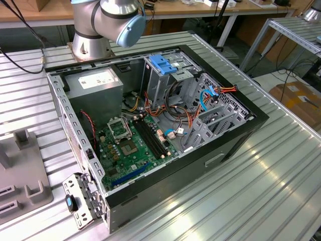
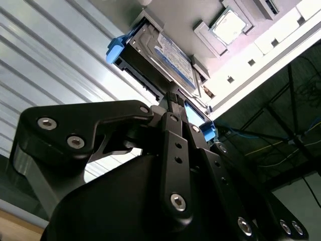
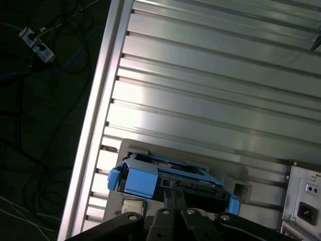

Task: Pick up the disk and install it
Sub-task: 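Pick up the disk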

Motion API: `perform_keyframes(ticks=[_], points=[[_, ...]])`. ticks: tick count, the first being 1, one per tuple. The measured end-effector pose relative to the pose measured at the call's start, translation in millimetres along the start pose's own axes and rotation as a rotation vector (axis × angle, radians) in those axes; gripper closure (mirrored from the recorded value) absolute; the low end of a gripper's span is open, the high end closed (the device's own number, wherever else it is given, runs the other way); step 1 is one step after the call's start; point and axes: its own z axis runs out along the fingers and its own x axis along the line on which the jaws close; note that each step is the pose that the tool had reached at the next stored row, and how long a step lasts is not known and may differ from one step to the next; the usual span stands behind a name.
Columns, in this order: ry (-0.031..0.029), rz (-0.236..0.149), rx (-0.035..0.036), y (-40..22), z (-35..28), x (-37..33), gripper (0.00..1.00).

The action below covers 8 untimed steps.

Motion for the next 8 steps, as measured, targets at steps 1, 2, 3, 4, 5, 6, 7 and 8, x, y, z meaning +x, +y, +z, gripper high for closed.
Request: perform_keyframes(ticks=[1, 2, 3, 4, 5, 6, 7, 8], points=[[0.0001, -0.002, 0.0000, 0.0, 0.0, 0.0, 0.89], [0.0001, -0.002, 0.0000, 0.0, 0.0, 0.0, 0.89], [0.0001, -0.003, 0.0000, 0.0, 0.0, 0.0, 0.89], [0.0001, -0.003, 0.0000, 0.0, 0.0, 0.0, 0.89], [0.0001, -0.003, -0.0001, 0.0, 0.0, 0.0, 0.89], [0.0000, -0.003, -0.0001, 0.0, 0.0, 0.0, 0.89], [0.0001, -0.003, -0.0001, 0.0, 0.0, 0.0, 0.89], [0.0001, -0.003, -0.0001, 0.0, 0.0, 0.0, 0.89]])
